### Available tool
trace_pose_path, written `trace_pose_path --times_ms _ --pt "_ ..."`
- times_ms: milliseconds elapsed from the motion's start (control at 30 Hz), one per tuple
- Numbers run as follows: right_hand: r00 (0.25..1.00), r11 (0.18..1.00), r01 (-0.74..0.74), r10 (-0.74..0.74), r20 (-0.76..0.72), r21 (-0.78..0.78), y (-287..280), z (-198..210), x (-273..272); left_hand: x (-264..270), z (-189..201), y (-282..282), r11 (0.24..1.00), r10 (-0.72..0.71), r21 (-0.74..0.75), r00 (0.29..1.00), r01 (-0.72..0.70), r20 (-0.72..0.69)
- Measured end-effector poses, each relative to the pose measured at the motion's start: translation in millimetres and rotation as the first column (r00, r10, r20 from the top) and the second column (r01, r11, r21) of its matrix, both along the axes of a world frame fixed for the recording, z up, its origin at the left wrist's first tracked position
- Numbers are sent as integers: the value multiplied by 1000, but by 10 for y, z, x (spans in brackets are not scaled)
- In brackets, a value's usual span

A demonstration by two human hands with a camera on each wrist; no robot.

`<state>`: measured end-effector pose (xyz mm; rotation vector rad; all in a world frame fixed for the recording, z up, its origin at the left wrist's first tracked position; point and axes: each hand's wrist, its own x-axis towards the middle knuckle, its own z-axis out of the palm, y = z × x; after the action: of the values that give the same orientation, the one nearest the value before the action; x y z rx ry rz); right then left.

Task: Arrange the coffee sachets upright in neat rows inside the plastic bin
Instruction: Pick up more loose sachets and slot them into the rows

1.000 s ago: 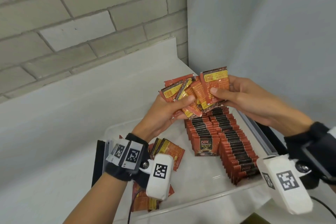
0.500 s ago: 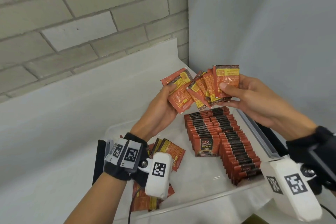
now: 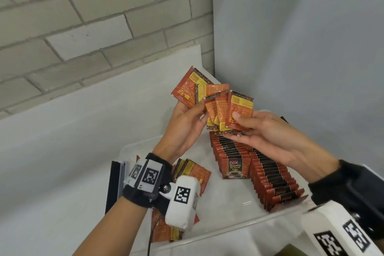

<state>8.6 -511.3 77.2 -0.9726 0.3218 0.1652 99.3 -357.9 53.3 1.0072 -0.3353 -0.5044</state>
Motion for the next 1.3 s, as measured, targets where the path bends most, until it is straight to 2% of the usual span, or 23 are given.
trace_pose_path --times_ms 133,300,433,600,733,1067,1200,1300 --pt "999 998 48 -49 23 45 34 5 27 -7 22 1 996 -23 -85 998 19 -54" --pt "981 981 190 -191 29 29 -4 27 97 -44 77 0 985 -57 -170 993 39 -101" --pt "974 974 225 -225 4 16 5 18 109 -54 83 6 970 -113 -227 986 82 -126" --pt "979 978 204 -204 6 -29 11 30 85 -49 81 0 993 -87 -74 996 89 25" --pt "987 983 160 -158 29 -89 20 54 53 -44 53 -17 998 -68 7 996 67 65" --pt "986 983 162 -158 44 -88 33 25 73 -57 17 15 982 -183 86 963 169 198" --pt "990 989 136 -134 46 -59 33 9 71 -64 22 18 978 -162 169 956 123 242" --pt "997 994 66 -61 54 -84 25 17 51 -76 41 2 979 -93 200 966 44 242"
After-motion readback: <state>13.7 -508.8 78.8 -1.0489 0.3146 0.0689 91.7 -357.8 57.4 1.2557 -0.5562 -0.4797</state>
